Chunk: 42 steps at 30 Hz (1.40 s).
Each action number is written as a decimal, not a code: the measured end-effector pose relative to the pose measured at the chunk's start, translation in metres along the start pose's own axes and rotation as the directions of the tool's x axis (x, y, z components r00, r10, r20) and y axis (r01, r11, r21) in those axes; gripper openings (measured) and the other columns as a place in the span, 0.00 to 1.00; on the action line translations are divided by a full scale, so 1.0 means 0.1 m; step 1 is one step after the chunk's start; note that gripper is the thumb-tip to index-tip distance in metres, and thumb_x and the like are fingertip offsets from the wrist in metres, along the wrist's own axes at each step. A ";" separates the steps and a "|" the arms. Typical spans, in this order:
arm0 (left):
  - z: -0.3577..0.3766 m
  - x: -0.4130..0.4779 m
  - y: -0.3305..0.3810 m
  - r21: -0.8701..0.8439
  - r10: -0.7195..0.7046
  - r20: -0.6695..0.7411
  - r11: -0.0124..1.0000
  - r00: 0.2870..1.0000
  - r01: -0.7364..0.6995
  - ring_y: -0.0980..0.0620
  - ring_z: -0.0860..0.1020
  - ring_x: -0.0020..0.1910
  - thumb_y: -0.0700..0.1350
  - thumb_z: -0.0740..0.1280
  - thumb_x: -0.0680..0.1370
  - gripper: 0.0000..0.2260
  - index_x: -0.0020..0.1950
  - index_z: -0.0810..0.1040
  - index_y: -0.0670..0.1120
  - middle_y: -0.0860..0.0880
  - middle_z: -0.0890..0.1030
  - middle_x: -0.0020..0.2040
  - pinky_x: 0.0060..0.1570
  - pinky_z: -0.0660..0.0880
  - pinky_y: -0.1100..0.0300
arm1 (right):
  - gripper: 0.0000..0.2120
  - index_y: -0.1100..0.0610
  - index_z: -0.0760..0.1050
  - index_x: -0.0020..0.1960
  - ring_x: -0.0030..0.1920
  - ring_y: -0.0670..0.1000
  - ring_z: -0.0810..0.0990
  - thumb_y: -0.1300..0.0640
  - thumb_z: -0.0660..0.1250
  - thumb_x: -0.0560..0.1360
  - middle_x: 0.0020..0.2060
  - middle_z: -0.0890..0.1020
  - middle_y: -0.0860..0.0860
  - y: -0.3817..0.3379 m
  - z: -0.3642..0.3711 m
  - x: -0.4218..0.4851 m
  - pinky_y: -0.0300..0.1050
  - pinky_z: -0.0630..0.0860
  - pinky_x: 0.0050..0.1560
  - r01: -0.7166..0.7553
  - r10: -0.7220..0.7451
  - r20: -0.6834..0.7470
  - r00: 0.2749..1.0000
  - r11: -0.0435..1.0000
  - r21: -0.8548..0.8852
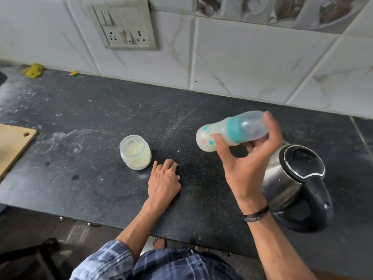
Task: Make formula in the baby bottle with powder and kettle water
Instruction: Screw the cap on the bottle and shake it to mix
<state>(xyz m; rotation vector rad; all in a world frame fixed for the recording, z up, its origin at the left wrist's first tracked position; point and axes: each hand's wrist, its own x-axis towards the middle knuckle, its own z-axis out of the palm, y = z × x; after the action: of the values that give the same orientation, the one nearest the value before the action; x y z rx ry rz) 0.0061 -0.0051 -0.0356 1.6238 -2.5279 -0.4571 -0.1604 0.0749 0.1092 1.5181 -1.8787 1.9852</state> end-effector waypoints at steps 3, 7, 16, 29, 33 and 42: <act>0.00 0.00 -0.01 0.000 -0.015 -0.005 1.000 1.000 0.015 0.46 0.75 0.64 0.47 0.67 0.79 0.21 0.72 0.75 0.48 0.52 0.74 0.69 0.79 0.49 0.49 | 0.39 0.44 0.61 0.74 0.64 0.54 0.79 0.53 0.80 0.71 0.69 0.74 0.46 0.17 0.08 -0.06 0.60 0.80 0.60 -0.093 0.117 0.200 0.973 0.988 -0.123; -0.02 -0.02 -0.03 -0.011 -0.009 0.003 1.000 1.000 0.009 0.47 0.75 0.65 0.47 0.67 0.79 0.21 0.73 0.74 0.48 0.53 0.73 0.70 0.79 0.49 0.48 | 0.39 0.49 0.61 0.74 0.65 0.54 0.78 0.57 0.81 0.71 0.69 0.71 0.45 0.11 -0.02 -0.12 0.58 0.81 0.60 -0.058 0.057 0.061 0.996 0.998 0.008; -0.06 -0.01 -0.03 -0.007 0.008 0.001 1.000 1.000 -0.008 0.47 0.75 0.66 0.47 0.66 0.80 0.21 0.73 0.73 0.48 0.52 0.73 0.70 0.79 0.49 0.48 | 0.39 0.55 0.60 0.74 0.65 0.55 0.77 0.56 0.80 0.72 0.69 0.71 0.46 0.18 -0.02 -0.15 0.61 0.80 0.60 -0.012 0.013 0.067 0.998 1.000 -0.007; -0.03 -0.01 0.01 -0.014 0.011 0.008 1.000 1.000 -0.011 0.48 0.74 0.65 0.47 0.66 0.80 0.22 0.74 0.72 0.48 0.52 0.72 0.71 0.79 0.48 0.49 | 0.40 0.56 0.56 0.74 0.66 0.58 0.74 0.59 0.78 0.71 0.69 0.66 0.59 0.00 -0.02 -0.05 0.58 0.81 0.60 0.062 -0.059 -0.042 0.997 0.995 0.081; -0.03 0.00 -0.03 -0.004 0.007 -0.008 1.000 1.000 -0.007 0.48 0.75 0.65 0.48 0.66 0.80 0.21 0.74 0.73 0.49 0.53 0.72 0.70 0.79 0.48 0.49 | 0.39 0.45 0.63 0.74 0.64 0.53 0.79 0.53 0.80 0.71 0.69 0.74 0.51 0.12 0.05 -0.09 0.60 0.81 0.57 -0.069 0.073 0.164 0.984 0.997 -0.026; -0.02 -0.02 -0.03 -0.001 0.018 -0.014 1.000 1.000 -0.018 0.48 0.75 0.64 0.48 0.66 0.80 0.21 0.73 0.73 0.48 0.52 0.73 0.70 0.79 0.48 0.49 | 0.39 0.51 0.62 0.73 0.63 0.52 0.79 0.57 0.82 0.71 0.68 0.74 0.47 0.16 0.06 -0.07 0.60 0.82 0.56 -0.058 0.071 0.172 0.983 0.995 -0.075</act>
<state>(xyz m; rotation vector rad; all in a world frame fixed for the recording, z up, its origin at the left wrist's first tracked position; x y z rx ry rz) 0.0100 -0.0054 -0.0345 1.5968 -2.5301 -0.4437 -0.1629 0.0696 0.0915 1.6829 -2.0639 1.8436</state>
